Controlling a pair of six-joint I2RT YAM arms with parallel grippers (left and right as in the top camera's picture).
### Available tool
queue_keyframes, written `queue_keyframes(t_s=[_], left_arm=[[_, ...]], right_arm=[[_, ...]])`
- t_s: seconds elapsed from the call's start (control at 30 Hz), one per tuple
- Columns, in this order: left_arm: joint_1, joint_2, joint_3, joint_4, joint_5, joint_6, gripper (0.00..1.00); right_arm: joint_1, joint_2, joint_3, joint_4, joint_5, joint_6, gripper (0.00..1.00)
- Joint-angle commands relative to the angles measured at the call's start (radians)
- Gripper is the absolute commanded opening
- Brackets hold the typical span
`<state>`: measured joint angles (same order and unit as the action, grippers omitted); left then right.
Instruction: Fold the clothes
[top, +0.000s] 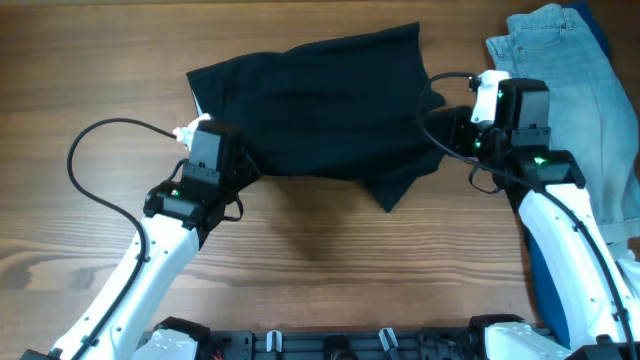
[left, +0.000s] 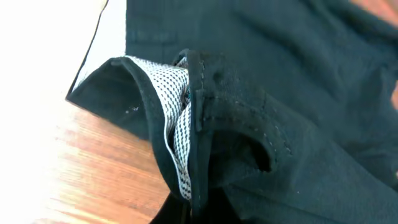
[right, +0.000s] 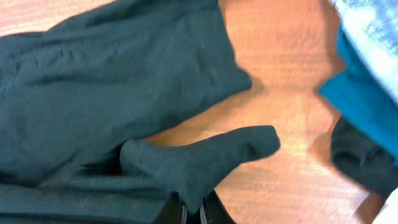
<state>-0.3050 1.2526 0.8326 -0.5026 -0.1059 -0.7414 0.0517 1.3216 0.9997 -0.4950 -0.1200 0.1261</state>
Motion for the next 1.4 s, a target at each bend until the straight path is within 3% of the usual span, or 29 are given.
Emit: queue_keyframes(t_s=[0.0,0.17,0.4,0.6,0.8,1.1,1.37], left_arm=[[0.022,-0.006,0.015,0.038,-0.143,0.043,0.04],[0.022,-0.006,0.015,0.124,-0.216,0.109,0.04],[0.022,0.002,0.015,0.170,-0.337,0.110,0.04],[0.028,0.084,0.015,0.256,-0.349,0.193,0.04],[0.081,0.218,0.015,0.320,-0.349,0.196,0.04],[0.112,0.230,0.015,0.411,-0.359,0.243,0.04],[0.135,0.303,0.015,0.746,-0.394,0.396,0.04]], right_arm=[[-0.015,-0.022,0.029,0.053,0.137,-0.065,0.04],[-0.015,-0.022,0.029,0.148,0.172,-0.159,0.04],[-0.015,-0.022,0.076,0.284,0.279,-0.269,0.04],[-0.015,0.014,0.107,0.185,0.281,-0.279,0.04],[-0.015,0.074,0.108,0.159,0.278,-0.258,0.04],[-0.009,0.174,0.188,0.124,0.219,-0.247,0.04],[-0.002,0.282,0.188,0.497,0.240,-0.362,0.04]])
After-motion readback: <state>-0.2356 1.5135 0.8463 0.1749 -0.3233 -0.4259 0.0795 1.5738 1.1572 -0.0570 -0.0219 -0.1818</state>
